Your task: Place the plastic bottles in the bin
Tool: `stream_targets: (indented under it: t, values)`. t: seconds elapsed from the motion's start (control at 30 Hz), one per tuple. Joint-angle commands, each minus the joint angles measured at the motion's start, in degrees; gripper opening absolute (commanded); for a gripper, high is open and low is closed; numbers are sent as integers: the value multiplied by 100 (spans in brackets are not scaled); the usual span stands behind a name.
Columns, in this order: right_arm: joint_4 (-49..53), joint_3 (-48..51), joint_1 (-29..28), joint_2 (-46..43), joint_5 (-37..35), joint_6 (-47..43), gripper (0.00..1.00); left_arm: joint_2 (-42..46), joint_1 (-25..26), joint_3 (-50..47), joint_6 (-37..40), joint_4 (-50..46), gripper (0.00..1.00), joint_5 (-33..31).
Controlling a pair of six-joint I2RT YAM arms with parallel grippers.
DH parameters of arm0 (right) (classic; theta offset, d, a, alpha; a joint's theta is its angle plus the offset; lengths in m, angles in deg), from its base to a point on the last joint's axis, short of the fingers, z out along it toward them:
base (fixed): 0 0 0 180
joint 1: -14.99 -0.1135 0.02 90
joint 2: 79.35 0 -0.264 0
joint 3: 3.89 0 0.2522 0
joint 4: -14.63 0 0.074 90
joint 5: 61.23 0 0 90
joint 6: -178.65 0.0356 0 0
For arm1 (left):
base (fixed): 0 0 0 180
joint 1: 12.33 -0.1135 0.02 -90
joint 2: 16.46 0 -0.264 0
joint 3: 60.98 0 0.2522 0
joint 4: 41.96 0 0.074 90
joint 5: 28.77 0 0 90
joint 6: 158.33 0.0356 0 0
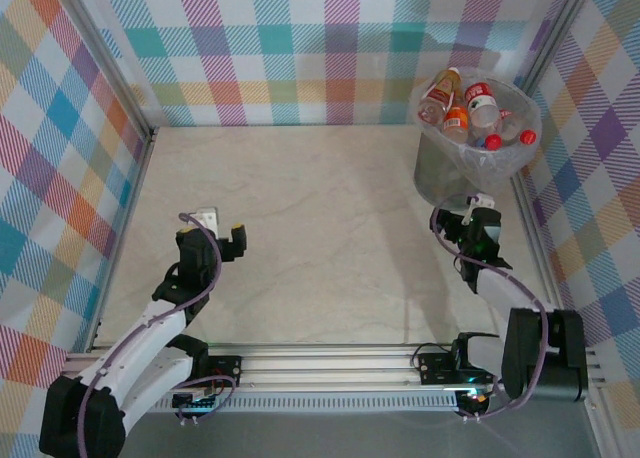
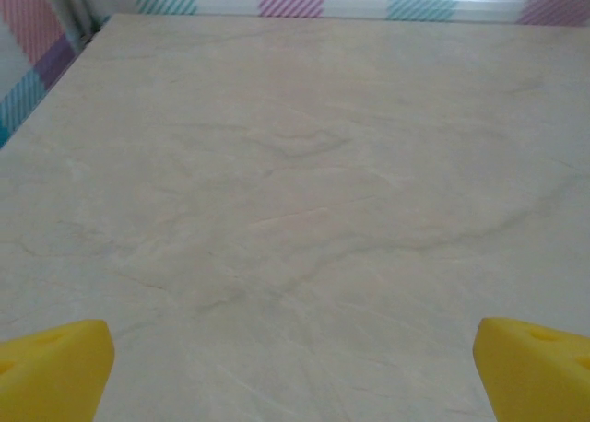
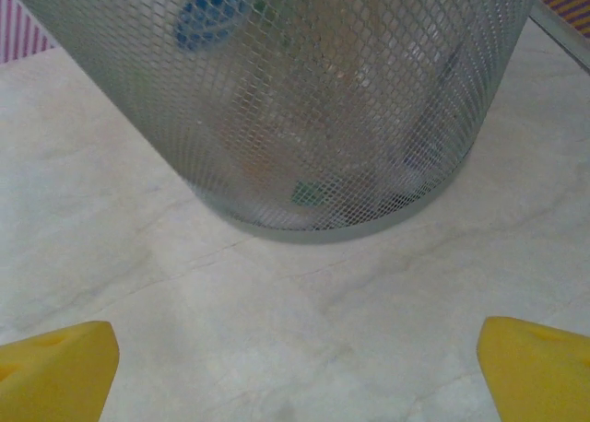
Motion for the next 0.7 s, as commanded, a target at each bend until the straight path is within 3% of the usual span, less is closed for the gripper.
stream_targets:
  t: [0.0,0.3,0.43,0.67]
  values:
    - [-1244,132,-9,388,-117,-307,100,-200,-292,-219,82,1100,100,241]
    - [-2264,182,-58,1200,409,-501,100,-1684,-539,-408,575,2768,100,469]
    - [-2756,187,-341,1721,547,-902,100,-2207,-697,-575,591,3605,100,712]
    - [-2614,50,-440,1830,410,-1007,100,-2861,-1061,-577,562,4464,100,1221]
